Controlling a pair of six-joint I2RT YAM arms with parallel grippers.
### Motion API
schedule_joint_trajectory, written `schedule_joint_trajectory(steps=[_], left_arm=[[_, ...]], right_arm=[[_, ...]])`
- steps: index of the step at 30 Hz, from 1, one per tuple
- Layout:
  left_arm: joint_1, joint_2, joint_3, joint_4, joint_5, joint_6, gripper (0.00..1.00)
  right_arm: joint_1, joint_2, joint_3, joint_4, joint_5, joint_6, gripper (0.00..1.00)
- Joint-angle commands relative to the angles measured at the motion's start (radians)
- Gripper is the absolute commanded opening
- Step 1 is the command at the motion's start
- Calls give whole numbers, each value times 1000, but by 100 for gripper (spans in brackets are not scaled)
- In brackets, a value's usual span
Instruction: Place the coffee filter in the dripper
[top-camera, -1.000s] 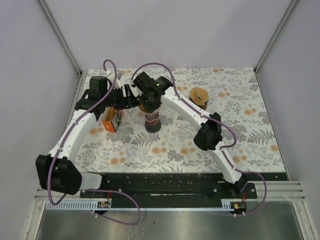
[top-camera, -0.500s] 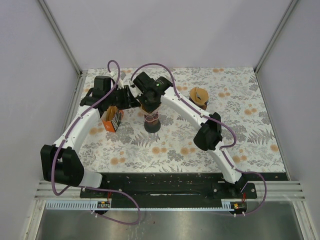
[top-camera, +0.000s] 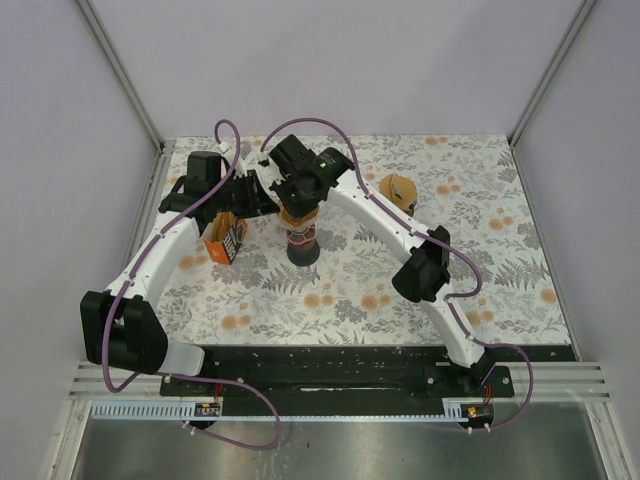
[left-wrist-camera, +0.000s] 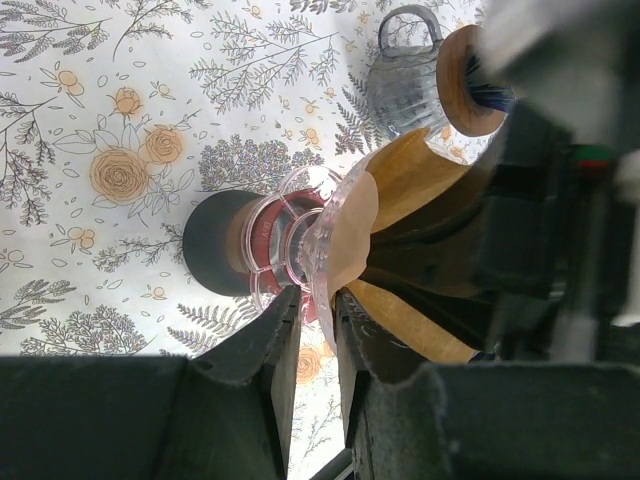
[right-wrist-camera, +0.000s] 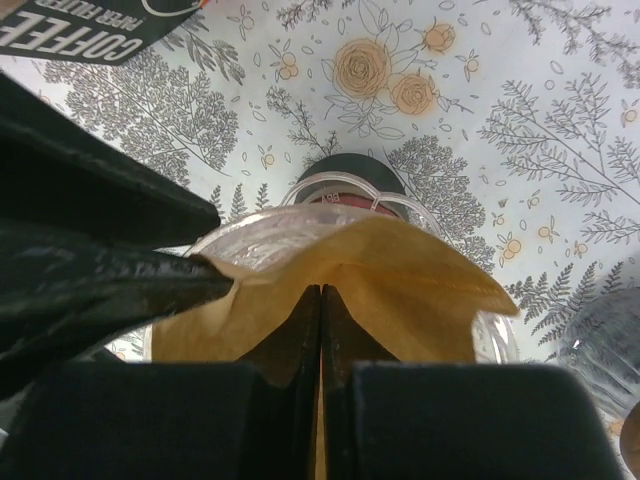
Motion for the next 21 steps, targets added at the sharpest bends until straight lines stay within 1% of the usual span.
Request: schedule_joint_trajectory(steps=[1,7,13,17,21], left_arm=[[5,-37,-4,22,-27,21,24],[5,-42,3,20,-29,29,28],[5,-52,25,8,-27,47,44],[5,-64,46,-3,-39,66,50],[5,-78,48,-6,-49,72,52]], right_arm=[[-18,-101,42,35,-21,-11,0],[-18,-74,2,55,-53,-6,0],[-18,-6,1,39,-40,-8,0],[-18,15,-2,31,-36,-6,0],[-18,27,-7,31,-36,-8,0]])
